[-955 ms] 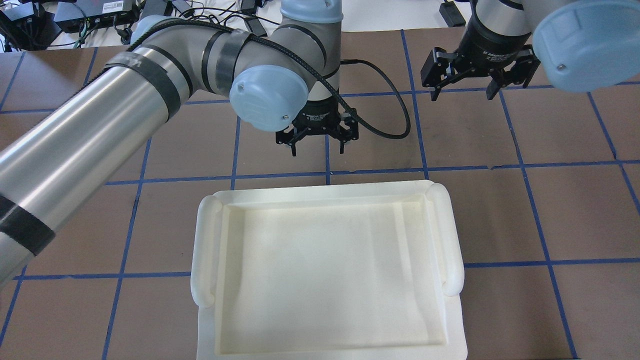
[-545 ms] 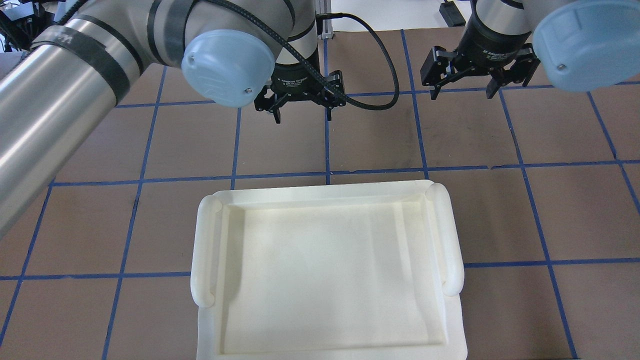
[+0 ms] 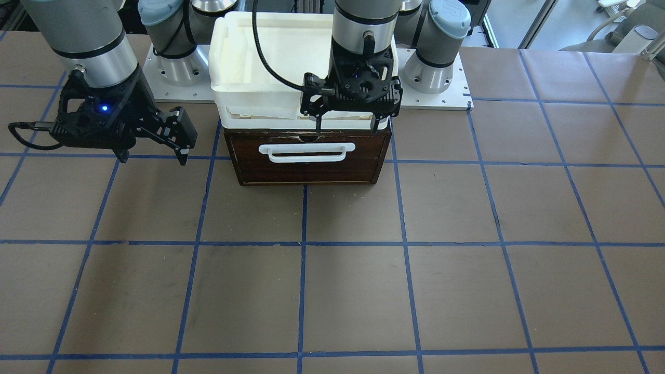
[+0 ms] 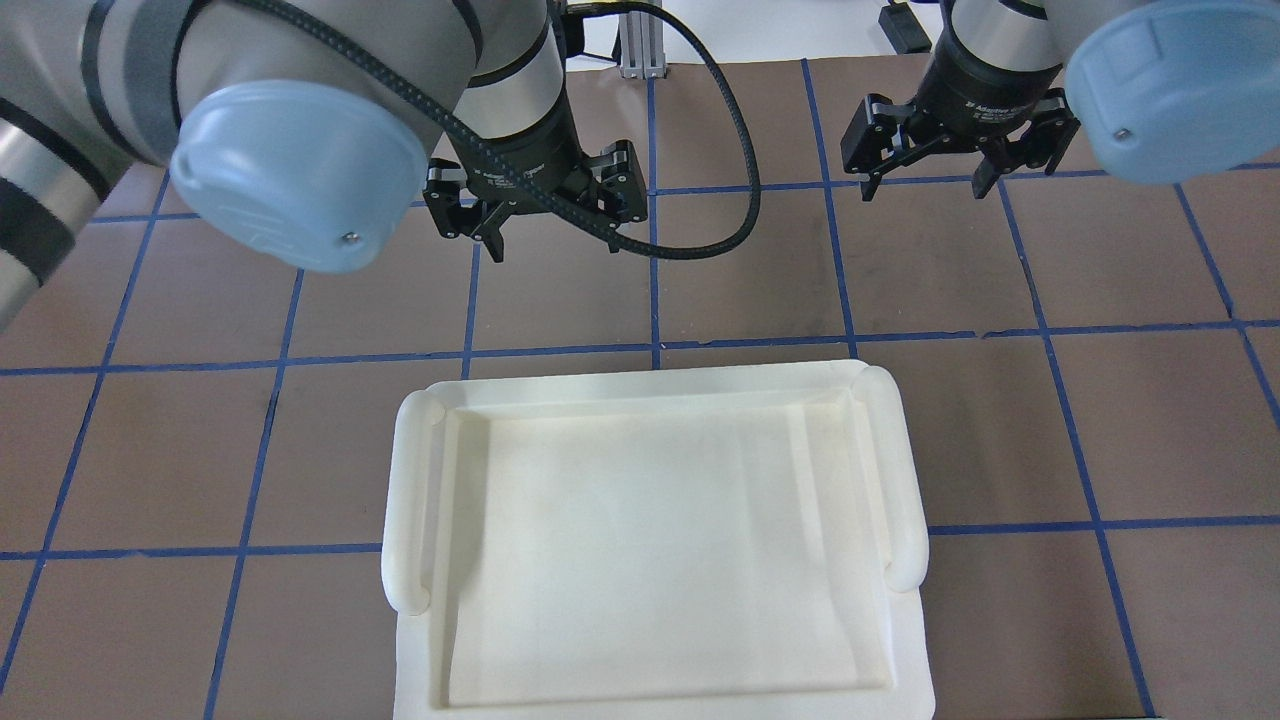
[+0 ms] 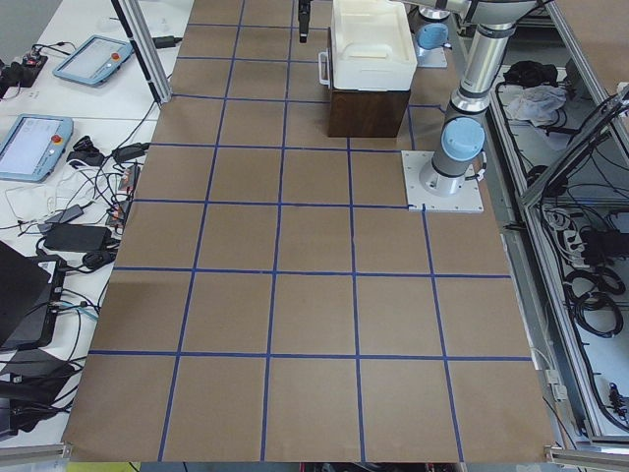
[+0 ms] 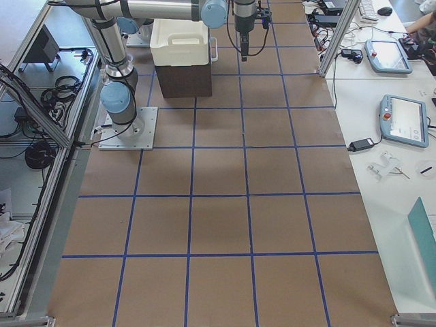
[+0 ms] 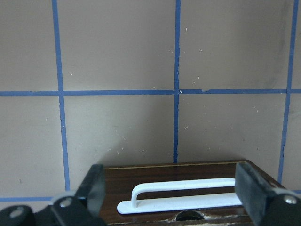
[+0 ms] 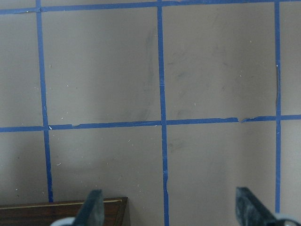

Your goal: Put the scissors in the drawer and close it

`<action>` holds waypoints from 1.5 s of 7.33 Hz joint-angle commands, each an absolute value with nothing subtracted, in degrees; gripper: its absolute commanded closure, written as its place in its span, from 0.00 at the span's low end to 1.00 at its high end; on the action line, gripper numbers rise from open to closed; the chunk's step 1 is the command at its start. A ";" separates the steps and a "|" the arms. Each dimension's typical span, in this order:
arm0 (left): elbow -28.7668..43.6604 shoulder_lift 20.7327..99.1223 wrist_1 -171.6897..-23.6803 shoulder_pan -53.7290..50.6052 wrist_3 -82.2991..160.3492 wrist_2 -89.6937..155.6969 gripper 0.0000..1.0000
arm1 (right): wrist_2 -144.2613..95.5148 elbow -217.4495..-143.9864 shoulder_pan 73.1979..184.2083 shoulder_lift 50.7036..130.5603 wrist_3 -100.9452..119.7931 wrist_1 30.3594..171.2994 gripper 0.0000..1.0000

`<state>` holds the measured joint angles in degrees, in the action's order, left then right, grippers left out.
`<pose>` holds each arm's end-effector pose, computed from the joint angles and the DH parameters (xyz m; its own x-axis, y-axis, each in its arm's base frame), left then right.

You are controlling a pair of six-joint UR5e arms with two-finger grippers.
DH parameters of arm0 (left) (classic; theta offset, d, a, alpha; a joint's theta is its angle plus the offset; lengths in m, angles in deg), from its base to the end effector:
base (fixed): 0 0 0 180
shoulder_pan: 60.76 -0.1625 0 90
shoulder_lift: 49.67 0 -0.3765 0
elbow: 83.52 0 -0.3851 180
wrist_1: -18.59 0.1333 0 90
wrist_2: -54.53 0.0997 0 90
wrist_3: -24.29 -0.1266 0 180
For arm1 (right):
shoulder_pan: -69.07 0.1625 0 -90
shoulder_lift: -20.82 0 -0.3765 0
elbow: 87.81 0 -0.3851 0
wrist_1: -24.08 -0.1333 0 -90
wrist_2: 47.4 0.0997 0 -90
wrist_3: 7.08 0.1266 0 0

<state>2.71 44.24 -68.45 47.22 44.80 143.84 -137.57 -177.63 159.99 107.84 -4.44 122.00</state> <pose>-0.2877 -0.4497 0.4157 -0.9987 -0.0432 0.0285 -0.0444 0.9981 -0.0419 0.1412 -0.5126 0.4025 -0.9995 0.0301 -0.0012 0.0301 0.9956 -0.0893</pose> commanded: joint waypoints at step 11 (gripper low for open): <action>3.66 38.14 -73.60 33.37 27.58 146.09 0.00 | -137.57 -177.64 159.95 107.75 -4.53 121.99 0.00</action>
